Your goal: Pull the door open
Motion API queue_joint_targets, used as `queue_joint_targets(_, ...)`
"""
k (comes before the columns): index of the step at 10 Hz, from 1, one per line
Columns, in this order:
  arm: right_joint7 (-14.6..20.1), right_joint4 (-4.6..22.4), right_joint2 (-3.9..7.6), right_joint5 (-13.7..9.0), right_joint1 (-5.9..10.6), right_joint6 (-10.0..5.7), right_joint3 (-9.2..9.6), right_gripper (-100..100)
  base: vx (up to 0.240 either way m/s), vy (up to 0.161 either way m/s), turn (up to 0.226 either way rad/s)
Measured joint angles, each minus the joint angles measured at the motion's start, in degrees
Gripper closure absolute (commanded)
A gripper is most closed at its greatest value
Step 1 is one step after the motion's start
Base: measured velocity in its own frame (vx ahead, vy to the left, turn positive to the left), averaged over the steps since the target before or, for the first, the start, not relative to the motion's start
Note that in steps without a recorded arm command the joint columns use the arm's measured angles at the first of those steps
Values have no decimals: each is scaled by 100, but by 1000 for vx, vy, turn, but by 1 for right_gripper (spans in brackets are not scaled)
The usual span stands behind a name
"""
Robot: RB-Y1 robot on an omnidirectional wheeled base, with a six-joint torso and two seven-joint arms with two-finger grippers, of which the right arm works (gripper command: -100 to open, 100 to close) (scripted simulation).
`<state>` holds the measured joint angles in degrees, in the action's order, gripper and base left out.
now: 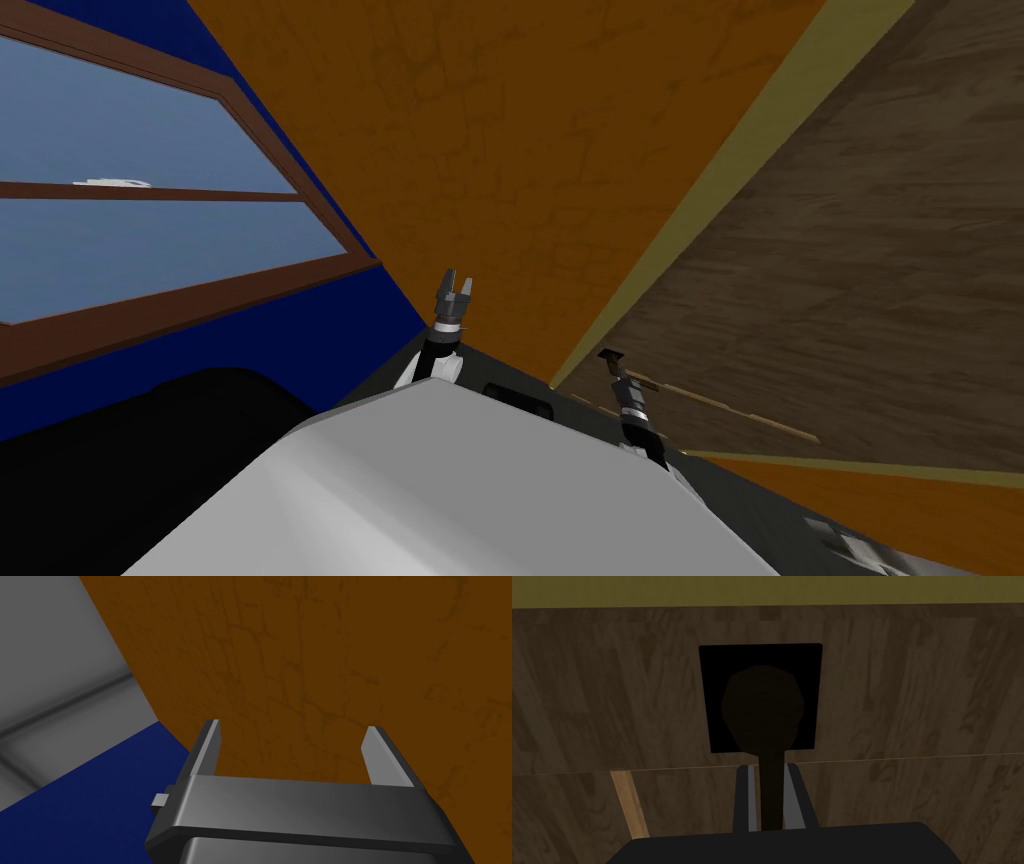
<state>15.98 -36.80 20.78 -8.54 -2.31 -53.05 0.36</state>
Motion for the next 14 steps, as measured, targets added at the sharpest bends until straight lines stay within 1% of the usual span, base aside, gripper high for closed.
queue_joint_targets(1, 35, 19, 40, 11, -8, -54, 25, 100, -178, -50, 109)
queue_joint_targets(2, 72, -32, 73, 21, -55, -95, 51, 100, -157, -38, 123)
queue_joint_targets(3, 128, 11, 119, 40, -75, -164, 95, 100, -189, -57, 165)
queue_joint_targets(4, 194, 84, 172, 63, -99, -268, 147, 100, -216, -75, 185)
queue_joint_targets(5, 261, 58, 229, 87, -189, -354, 203, 100, -234, -83, 153)
queue_joint_targets(7, 396, 98, 328, 142, -291, -557, 327, 100, -247, -72, 151)
queue_joint_targets(8, 474, 103, 395, 167, -364, -669, 386, 100, -219, -77, 107)
queue_joint_targets(9, 534, 128, 432, 192, -413, -760, 440, 100, -92, -29, 20)
queue_joint_targets(10, 545, 141, 420, 203, -434, -771, 461, 100, -151, -46, 151)
queue_joint_targets(11, 569, 197, 452, 204, -455, -848, 480, 100, -226, -94, 231)
queue_joint_targets(12, 602, 208, 492, 203, -509, -953, 498, 100, -213, -82, 202)
queue_joint_targets(13, 641, 289, 525, 208, -522, -1083, 526, 100, -208, -59, 201)
queue_joint_targets(14, 674, 239, 572, 206, -627, -1161, 544, 100, -215, -75, 164)
